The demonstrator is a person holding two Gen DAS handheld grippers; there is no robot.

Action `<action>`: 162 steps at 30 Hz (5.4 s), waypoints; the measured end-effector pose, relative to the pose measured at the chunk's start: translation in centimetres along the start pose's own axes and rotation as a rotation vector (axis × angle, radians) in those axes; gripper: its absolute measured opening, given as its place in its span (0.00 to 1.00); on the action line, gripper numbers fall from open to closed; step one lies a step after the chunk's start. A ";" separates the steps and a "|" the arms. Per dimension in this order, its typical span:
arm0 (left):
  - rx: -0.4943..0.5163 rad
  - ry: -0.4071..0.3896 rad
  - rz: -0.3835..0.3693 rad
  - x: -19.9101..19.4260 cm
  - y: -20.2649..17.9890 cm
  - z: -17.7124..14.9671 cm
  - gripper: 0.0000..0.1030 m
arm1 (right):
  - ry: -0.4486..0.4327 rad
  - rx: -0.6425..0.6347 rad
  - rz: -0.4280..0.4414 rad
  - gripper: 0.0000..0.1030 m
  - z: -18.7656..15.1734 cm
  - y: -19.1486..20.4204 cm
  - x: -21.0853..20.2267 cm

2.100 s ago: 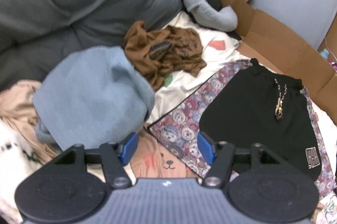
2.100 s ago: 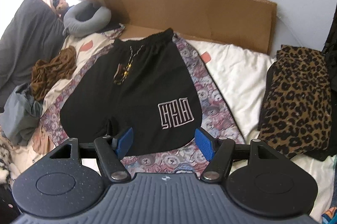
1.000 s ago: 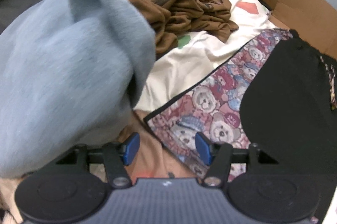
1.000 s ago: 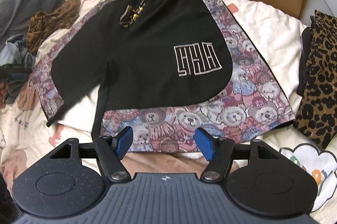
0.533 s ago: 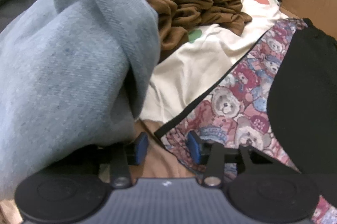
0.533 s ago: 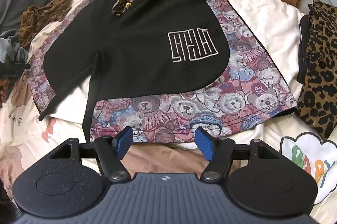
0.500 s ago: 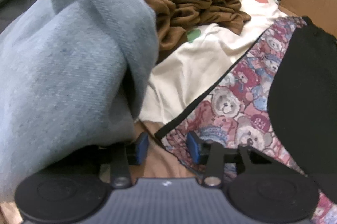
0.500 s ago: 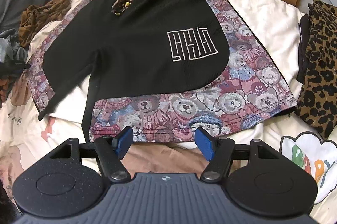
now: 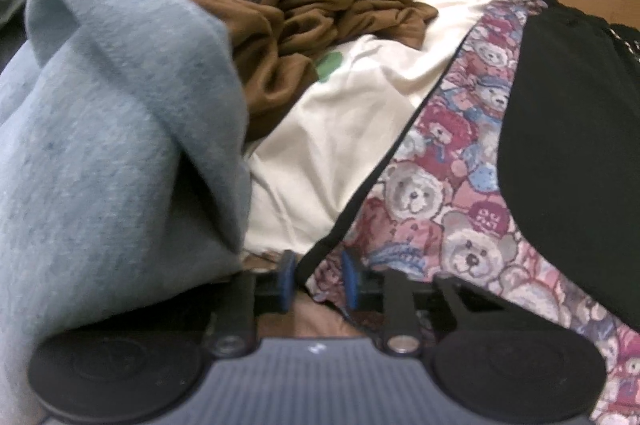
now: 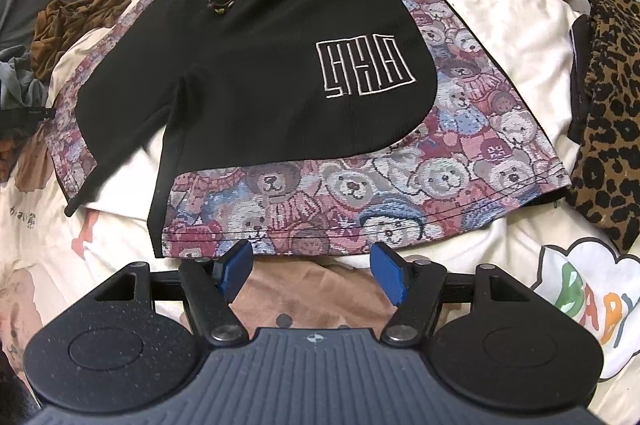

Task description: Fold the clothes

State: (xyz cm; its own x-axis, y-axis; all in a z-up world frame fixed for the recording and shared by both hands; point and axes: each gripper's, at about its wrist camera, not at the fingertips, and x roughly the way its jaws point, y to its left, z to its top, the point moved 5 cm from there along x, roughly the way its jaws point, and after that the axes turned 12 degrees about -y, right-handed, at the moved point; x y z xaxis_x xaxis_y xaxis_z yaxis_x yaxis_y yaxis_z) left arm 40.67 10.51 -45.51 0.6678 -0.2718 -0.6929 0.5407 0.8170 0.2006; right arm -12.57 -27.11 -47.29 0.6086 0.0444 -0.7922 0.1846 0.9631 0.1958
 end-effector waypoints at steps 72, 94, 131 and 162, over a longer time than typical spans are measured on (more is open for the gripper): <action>-0.083 0.013 -0.778 -20.1 -28.8 12.2 0.06 | -0.330 0.110 0.216 0.67 8.7 4.1 -2.6; -0.134 0.036 -0.872 -22.4 -33.2 12.8 0.05 | -0.384 0.106 0.279 0.02 12.8 5.9 0.3; -0.337 0.358 -0.537 -14.1 -24.5 -2.4 0.30 | -0.411 0.417 0.048 0.01 11.2 -7.3 -2.1; -0.611 0.415 -0.754 -12.8 -24.1 -0.5 0.01 | -0.326 0.612 -0.072 0.01 4.5 -14.0 -1.1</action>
State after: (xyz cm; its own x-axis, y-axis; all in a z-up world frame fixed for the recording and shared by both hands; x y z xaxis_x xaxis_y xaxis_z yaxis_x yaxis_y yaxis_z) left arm 18.84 -5.46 -41.85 -0.0237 -0.7145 -0.6992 0.3160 0.6582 -0.6833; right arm -12.42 -41.83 -46.55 0.7613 -0.1886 -0.6204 0.5770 0.6335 0.5155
